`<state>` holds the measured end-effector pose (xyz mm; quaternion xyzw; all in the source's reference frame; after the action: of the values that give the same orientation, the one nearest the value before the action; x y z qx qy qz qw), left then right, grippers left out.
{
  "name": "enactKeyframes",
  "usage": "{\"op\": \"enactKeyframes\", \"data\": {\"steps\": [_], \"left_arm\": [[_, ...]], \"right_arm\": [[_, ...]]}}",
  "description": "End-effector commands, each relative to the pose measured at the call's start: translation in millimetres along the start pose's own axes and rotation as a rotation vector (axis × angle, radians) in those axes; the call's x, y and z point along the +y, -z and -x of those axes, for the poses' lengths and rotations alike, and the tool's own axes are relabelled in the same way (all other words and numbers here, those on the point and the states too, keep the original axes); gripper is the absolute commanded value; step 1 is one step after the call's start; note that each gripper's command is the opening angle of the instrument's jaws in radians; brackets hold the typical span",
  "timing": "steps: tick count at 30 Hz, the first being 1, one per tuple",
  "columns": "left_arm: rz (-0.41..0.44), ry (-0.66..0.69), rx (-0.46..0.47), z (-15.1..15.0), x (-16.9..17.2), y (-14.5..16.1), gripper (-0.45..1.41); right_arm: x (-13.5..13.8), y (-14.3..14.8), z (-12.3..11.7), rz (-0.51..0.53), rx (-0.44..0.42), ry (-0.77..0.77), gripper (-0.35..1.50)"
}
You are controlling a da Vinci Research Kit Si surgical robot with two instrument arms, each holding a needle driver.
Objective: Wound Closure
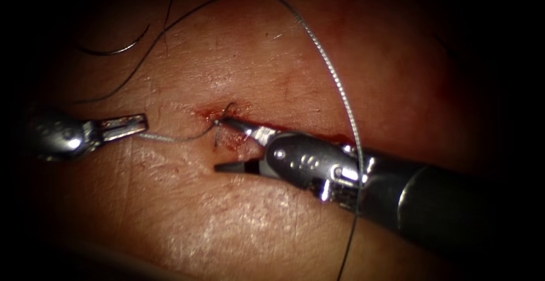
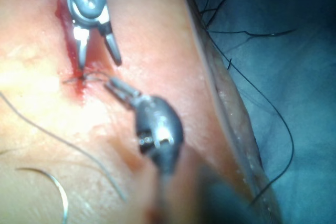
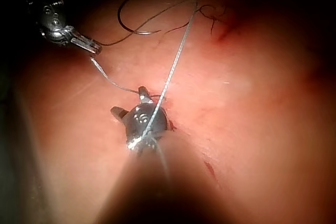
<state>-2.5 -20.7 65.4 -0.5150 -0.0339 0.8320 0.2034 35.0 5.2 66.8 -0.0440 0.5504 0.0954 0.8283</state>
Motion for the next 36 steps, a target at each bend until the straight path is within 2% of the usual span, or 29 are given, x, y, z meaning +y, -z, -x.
{"op": "enactKeyframes", "data": {"steps": [1, 6, 10, 18, 28, 33, 36], "left_arm": [[0.003, 0.008, -0.005, 0.3, 0.8, 0.0, -0.45], [0.002, 0.019, -0.003, -0.9, 1.0, -0.2, -0.45], [-0.001, 0.022, 0.002, -2.0, 1.7, -0.3, -0.45], [0.000, 0.026, 0.007, -2.4, 1.8, 0.1, -0.45], [0.001, 0.025, 0.008, -2.5, 2.1, 0.0, -0.45], [0.003, 0.024, 0.009, -2.3, 1.9, 0.0, -0.45], [0.003, 0.025, 0.009, -2.4, 2.1, -0.1, -0.45]], "right_arm": [[-0.5, -2.4, -0.5, -0.004, -0.004, 0.030, 1.48], [-0.5, -4.0, -1.6, 0.006, -0.012, 0.064, 1.48], [-1.0, -6.6, -2.4, 0.009, -0.017, 0.092, 1.48], [-0.8, -10.3, -2.5, 0.010, -0.044, 0.132, 1.48], [0.5, -11.6, -3.1, 0.001, -0.051, 0.137, 1.48], [0.8, -10.4, -3.8, -0.022, -0.065, 0.142, 1.48], [0.8, -10.7, -3.8, -0.014, -0.063, 0.142, 1.48]]}}
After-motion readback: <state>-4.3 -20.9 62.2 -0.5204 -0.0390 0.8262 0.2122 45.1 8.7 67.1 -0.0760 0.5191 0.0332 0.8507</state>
